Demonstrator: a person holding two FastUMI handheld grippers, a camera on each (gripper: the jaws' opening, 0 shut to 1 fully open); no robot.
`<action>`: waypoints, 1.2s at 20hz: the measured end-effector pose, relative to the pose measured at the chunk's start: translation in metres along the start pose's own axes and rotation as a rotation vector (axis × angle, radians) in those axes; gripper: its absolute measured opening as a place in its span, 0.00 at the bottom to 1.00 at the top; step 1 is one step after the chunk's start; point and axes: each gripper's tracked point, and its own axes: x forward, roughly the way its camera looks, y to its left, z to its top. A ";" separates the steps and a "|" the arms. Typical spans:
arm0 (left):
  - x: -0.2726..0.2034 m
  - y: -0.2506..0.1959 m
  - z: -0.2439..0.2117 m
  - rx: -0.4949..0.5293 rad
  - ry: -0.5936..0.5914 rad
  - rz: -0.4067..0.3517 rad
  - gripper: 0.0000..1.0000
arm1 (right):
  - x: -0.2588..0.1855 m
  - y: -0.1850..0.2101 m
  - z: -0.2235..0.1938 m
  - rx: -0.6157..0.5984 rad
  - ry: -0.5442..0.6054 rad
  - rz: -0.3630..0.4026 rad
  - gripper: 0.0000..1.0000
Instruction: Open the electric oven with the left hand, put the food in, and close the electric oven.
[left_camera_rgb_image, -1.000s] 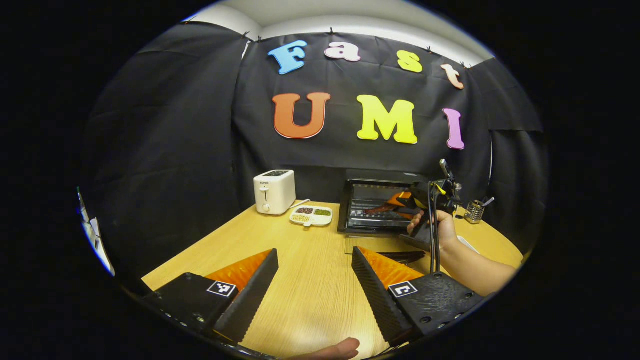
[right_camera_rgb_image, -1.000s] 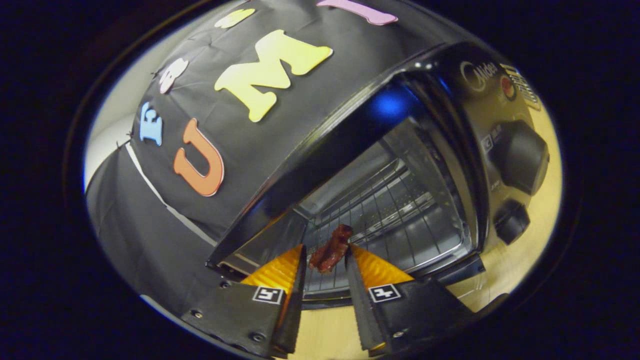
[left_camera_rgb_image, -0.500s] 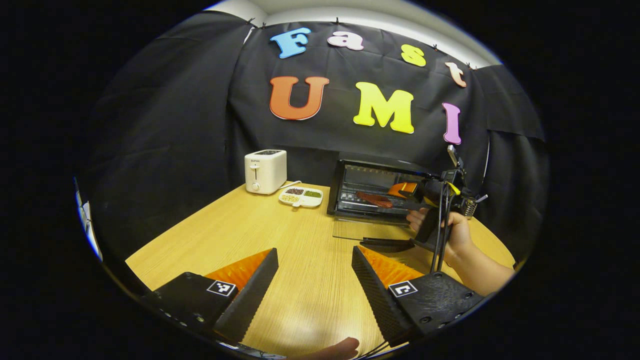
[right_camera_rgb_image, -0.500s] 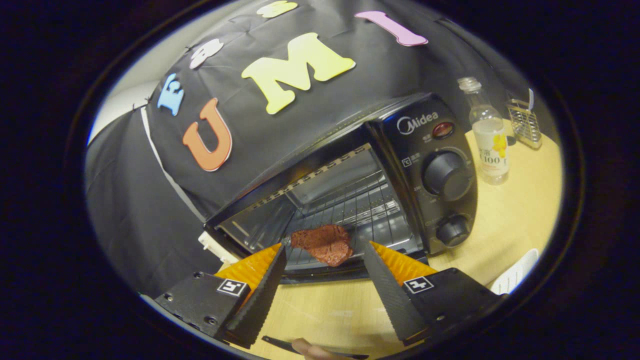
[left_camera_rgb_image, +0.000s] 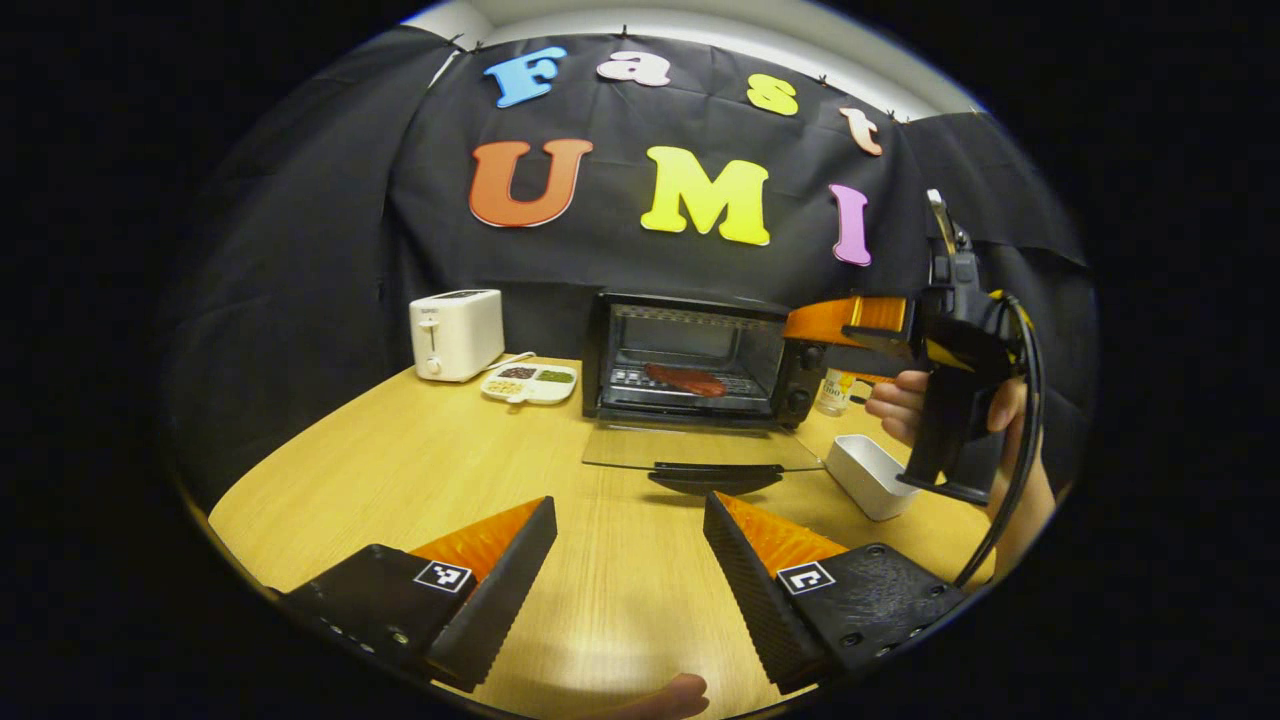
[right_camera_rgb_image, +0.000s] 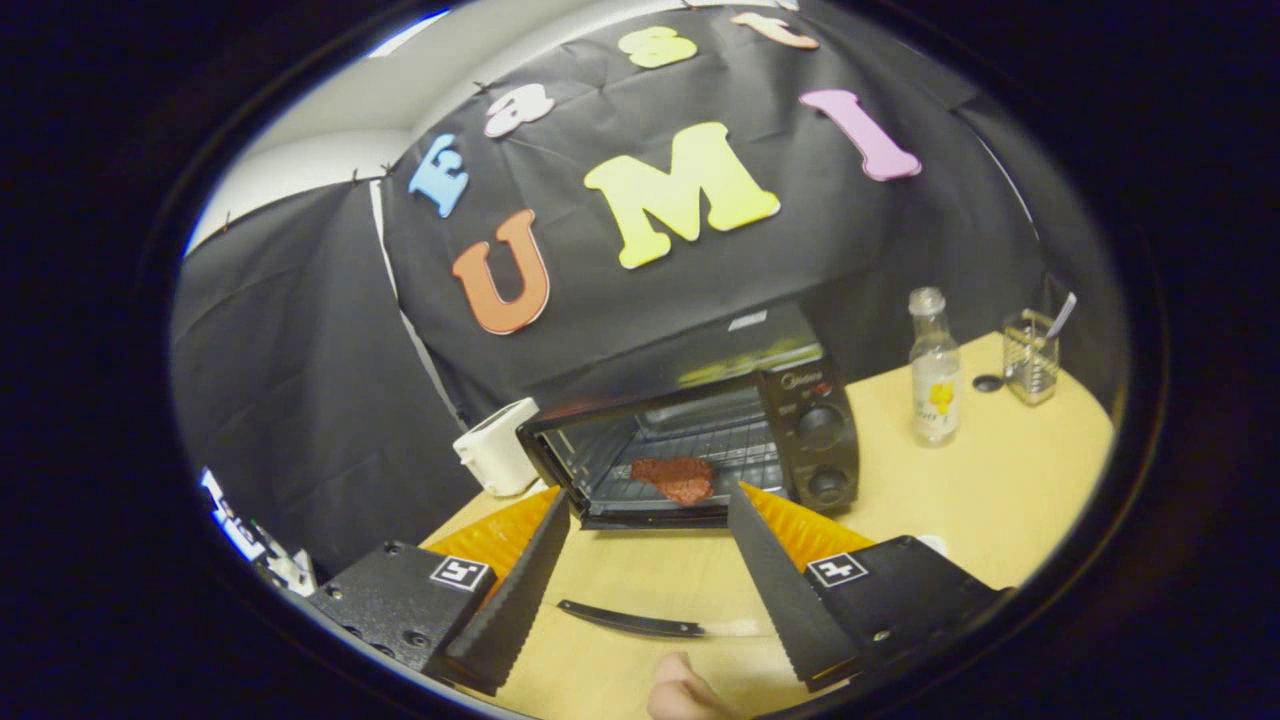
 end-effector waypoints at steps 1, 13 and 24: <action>0.006 -0.010 -0.001 0.002 0.003 -0.023 0.95 | -0.016 -0.003 0.009 -0.040 -0.020 -0.025 1.00; 0.099 -0.063 -0.046 0.054 0.117 -0.092 0.95 | -0.232 0.004 0.104 -0.263 -0.330 -0.141 1.00; 0.132 -0.053 -0.055 0.134 0.197 -0.016 0.93 | -0.306 -0.041 0.106 -0.219 -0.483 -0.254 1.00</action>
